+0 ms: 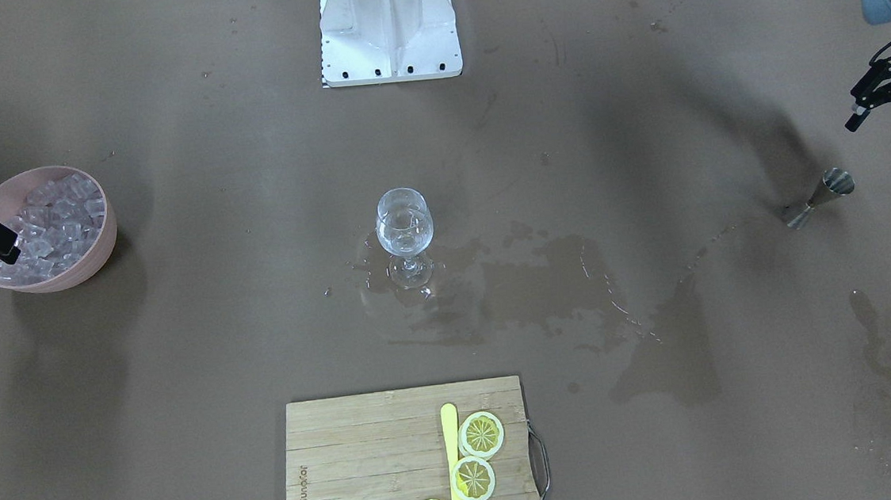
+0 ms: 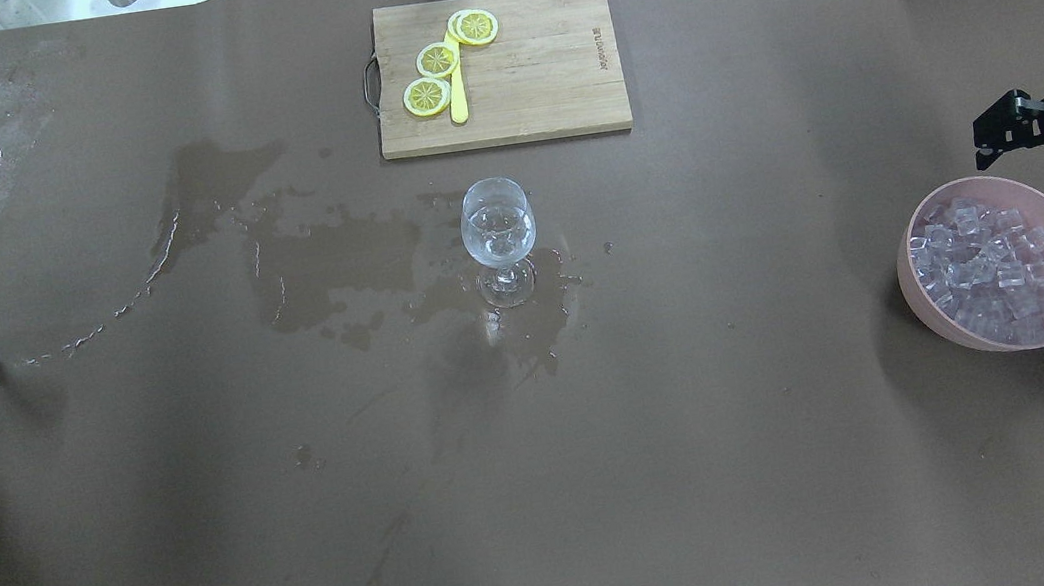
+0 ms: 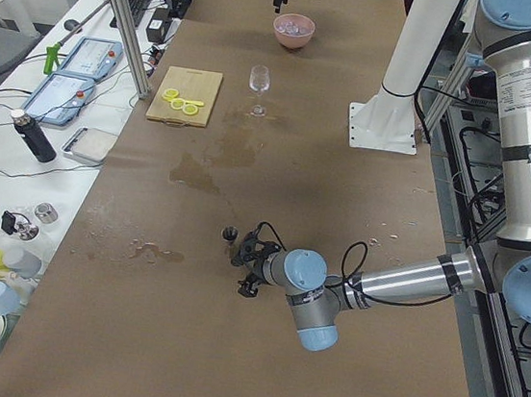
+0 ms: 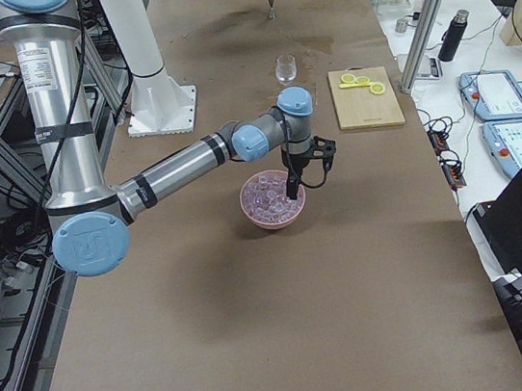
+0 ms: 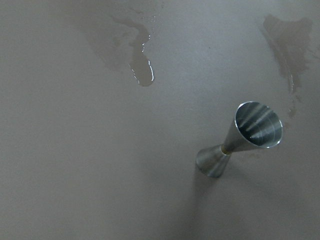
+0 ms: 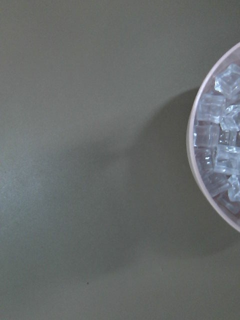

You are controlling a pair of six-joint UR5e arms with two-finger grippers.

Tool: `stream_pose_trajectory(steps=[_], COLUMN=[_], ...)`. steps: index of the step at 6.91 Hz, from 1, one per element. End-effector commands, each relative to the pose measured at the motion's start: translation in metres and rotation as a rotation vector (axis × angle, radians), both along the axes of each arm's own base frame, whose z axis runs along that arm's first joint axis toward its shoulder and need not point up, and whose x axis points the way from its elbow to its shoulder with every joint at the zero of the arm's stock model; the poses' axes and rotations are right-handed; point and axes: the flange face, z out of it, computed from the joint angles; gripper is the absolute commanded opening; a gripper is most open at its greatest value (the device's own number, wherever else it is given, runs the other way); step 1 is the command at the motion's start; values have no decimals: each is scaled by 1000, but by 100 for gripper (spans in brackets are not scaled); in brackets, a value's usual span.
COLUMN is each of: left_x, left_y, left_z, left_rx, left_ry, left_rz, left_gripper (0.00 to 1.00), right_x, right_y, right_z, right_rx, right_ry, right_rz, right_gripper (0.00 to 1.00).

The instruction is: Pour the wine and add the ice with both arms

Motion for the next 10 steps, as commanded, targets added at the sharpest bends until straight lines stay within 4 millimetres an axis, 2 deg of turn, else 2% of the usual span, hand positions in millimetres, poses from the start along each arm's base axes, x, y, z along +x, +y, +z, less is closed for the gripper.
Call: stream_pose_trajectory(steps=[1, 4, 7, 10], left_x=[18, 39, 81, 87], left_y=[-4, -8, -5, -4], left_z=[-4, -6, -8, -2], left_rx=[33, 83, 85, 98], left_ry=[-10, 22, 57, 60], left_rz=[10, -38, -95, -177], left_gripper=[98, 98, 98, 98], right_x=[-6, -6, -19, -26], right_y=[-8, -3, 11, 16], right_z=[1, 5, -8, -10], right_rx=[-13, -48, -66, -67], right_ry=[0, -3, -17, -14], right_rz=[10, 33, 43, 37], right_gripper=[100, 100, 100, 100])
